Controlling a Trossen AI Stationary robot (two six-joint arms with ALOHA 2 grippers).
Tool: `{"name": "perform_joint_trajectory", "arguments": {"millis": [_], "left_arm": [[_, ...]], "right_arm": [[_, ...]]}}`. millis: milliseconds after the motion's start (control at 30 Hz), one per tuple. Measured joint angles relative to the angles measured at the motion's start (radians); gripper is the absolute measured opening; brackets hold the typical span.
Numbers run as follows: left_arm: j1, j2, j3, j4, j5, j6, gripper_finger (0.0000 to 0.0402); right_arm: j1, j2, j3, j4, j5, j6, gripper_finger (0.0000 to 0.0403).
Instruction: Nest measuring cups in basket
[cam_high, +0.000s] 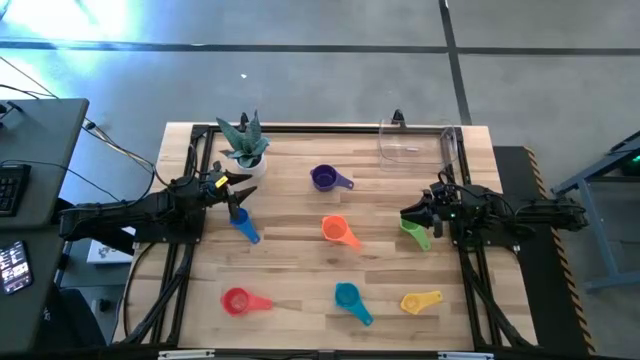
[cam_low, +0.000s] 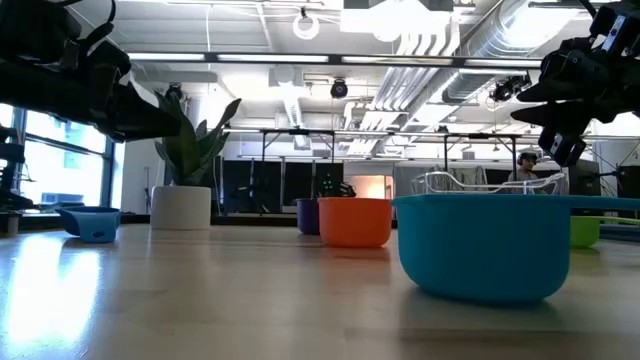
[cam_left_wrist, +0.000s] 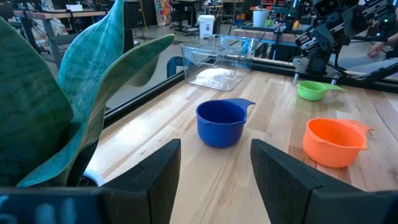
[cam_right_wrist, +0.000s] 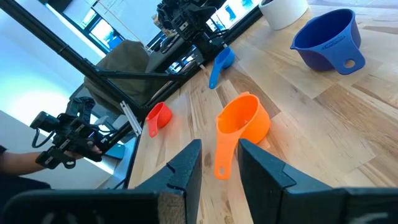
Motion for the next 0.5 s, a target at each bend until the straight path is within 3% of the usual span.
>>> {"name": "perform_joint_trajectory", "arguments": {"millis": [233,500], "left_arm": [[0.0,0.0,0.0,0.024,0.0,-0.006,0.0186],[0.0,0.0,0.0,0.038,0.0,-0.191,0.0186]], "right_arm": [[0.0,0.0,0.0,0.0,0.0,-0.058,0.0096],[0.0,0.0,0.0,0.0,0.0,-0.071,0.0096]]}}
